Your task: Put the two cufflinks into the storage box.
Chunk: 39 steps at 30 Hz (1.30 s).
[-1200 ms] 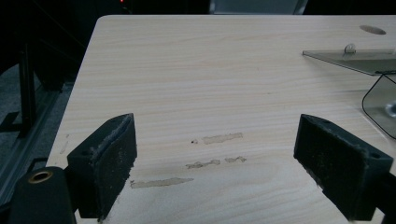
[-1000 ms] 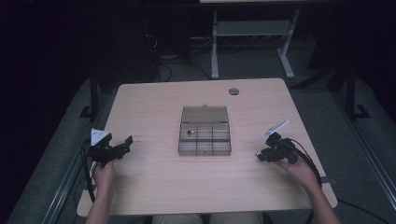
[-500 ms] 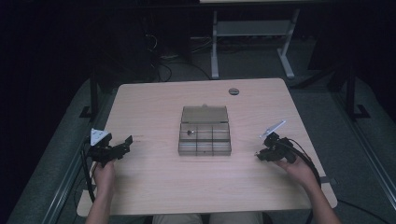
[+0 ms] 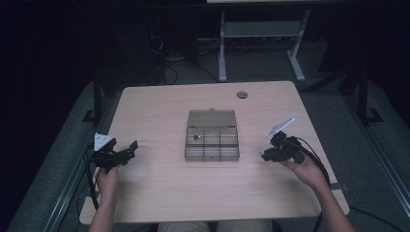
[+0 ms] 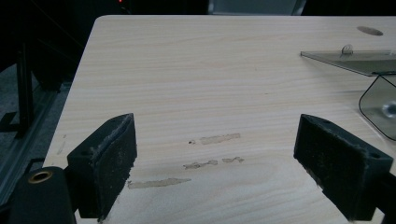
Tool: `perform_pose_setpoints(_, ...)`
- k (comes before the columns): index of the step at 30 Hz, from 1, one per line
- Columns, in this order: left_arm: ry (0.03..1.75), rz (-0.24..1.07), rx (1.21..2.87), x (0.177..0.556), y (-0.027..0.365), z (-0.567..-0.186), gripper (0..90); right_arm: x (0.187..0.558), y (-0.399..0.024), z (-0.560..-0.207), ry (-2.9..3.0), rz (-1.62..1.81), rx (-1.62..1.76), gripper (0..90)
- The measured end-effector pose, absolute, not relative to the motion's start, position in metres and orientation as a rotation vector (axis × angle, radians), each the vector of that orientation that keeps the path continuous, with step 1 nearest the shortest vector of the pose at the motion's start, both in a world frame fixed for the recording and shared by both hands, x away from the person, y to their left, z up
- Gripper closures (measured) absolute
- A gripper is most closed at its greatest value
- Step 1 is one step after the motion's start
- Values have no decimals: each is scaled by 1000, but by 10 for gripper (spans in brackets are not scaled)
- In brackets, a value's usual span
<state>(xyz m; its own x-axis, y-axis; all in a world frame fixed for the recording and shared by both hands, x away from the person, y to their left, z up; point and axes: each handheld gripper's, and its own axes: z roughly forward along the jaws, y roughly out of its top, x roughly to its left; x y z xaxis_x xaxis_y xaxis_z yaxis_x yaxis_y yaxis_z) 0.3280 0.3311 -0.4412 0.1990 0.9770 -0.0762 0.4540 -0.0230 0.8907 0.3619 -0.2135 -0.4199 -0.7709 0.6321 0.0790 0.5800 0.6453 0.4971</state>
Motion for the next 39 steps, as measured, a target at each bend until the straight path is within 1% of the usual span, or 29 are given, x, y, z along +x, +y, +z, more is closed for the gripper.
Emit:
perform_pose_setpoints(15,1390,767,1604,328,332,-442,128,380,-185,-397,2796,872,961,728)
perform_pose_setpoints(39,1388,770,1604,328,332,-441,129,403,-131,-382,2855,885,820,729)
